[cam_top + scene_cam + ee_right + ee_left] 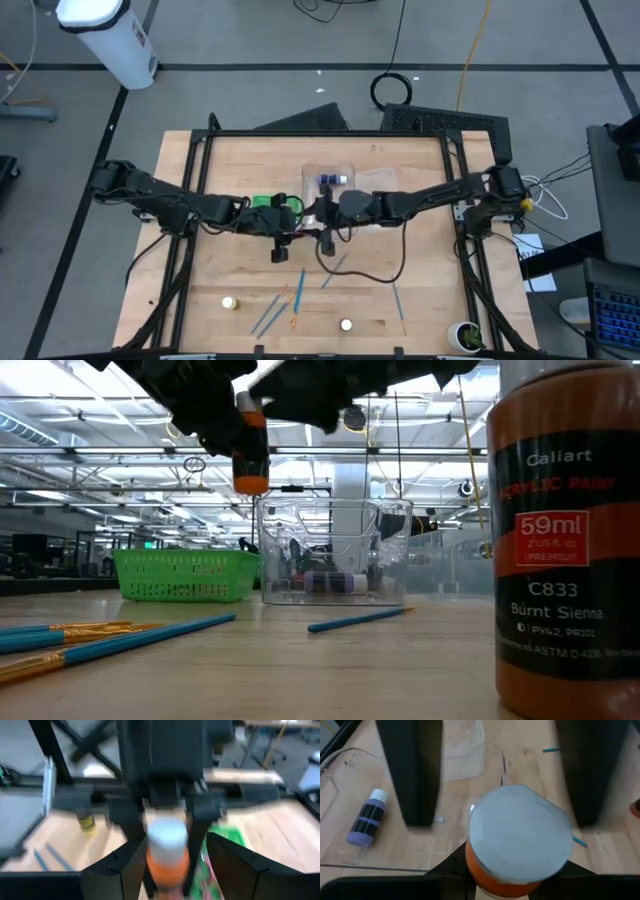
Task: Pick & Place Paint Supplies
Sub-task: Put the orange paint bottle into the transparent bin
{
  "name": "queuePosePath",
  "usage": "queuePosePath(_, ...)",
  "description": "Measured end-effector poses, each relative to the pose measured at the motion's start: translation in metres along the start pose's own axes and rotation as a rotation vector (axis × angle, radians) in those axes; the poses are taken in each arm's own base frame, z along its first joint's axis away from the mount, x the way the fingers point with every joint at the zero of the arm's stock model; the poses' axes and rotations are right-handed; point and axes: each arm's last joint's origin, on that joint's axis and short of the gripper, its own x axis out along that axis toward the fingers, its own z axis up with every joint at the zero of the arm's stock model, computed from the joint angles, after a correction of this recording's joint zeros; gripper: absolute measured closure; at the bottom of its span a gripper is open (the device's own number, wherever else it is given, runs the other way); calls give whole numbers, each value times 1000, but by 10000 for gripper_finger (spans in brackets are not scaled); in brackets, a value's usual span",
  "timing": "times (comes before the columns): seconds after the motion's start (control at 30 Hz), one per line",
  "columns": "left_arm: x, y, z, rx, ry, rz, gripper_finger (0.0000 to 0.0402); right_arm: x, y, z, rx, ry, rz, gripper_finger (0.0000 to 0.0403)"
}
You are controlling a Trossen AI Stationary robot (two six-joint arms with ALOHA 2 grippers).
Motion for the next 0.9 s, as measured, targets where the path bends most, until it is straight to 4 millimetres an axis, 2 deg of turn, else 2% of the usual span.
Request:
queuePosePath(0.17,3,1,-2,8,19,10,282,10,-4,-10,8,17,-3,204)
queuePosePath(0.33,4,1,-2,6,21,11,282,10,-4,-9,0,8,-8,210)
queuePosePath(0.5,4,2,-2,4,20,14,282,10,-4,-9,0,6,-5,265)
queuePosePath(0.6,4,2,-2,2,16,18,258,10,-4,-10,-5,12,-4,304)
queuePosePath(0.77,4,1,0,-20,-7,19,204,9,-4,-11,-15,23,-6,304)
queuePosePath(0.9,-4,2,5,-34,-40,-4,176,-3,-4,-1,-56,31,-6,304)
